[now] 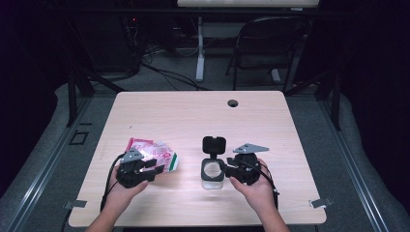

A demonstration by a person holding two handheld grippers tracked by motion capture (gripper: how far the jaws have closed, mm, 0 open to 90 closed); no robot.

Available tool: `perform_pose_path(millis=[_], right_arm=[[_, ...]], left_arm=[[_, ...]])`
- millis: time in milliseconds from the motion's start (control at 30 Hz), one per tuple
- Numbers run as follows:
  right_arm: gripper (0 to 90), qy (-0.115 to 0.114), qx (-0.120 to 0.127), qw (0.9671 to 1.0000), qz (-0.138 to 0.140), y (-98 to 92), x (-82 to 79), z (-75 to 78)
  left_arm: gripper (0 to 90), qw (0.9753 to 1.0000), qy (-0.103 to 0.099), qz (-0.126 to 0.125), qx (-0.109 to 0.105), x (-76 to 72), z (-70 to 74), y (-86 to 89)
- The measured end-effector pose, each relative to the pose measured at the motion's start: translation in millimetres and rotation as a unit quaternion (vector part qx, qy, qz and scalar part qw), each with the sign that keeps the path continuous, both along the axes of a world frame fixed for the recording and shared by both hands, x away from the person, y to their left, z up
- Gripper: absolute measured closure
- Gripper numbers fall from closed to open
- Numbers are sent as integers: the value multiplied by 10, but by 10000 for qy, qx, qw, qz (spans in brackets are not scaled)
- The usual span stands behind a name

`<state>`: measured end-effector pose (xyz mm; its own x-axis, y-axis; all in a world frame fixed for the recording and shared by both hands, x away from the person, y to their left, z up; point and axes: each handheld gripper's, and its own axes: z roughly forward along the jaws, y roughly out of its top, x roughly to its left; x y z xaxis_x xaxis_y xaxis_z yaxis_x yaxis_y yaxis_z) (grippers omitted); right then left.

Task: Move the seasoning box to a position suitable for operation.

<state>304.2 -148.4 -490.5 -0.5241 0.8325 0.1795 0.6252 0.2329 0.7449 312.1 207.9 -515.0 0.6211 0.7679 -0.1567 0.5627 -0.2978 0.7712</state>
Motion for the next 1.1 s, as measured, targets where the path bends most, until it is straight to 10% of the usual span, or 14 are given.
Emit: perform_pose_path(millis=[367, 1100], right_arm=[[559, -114, 120, 9999, -38, -42, -24, -81], [540, -36, 389, 9989, -263, -168, 10, -157]], left_arm=[[566, 9999, 44, 119, 46, 28, -95, 94], [373, 9948, -143, -149, 995, -34, -208, -99]])
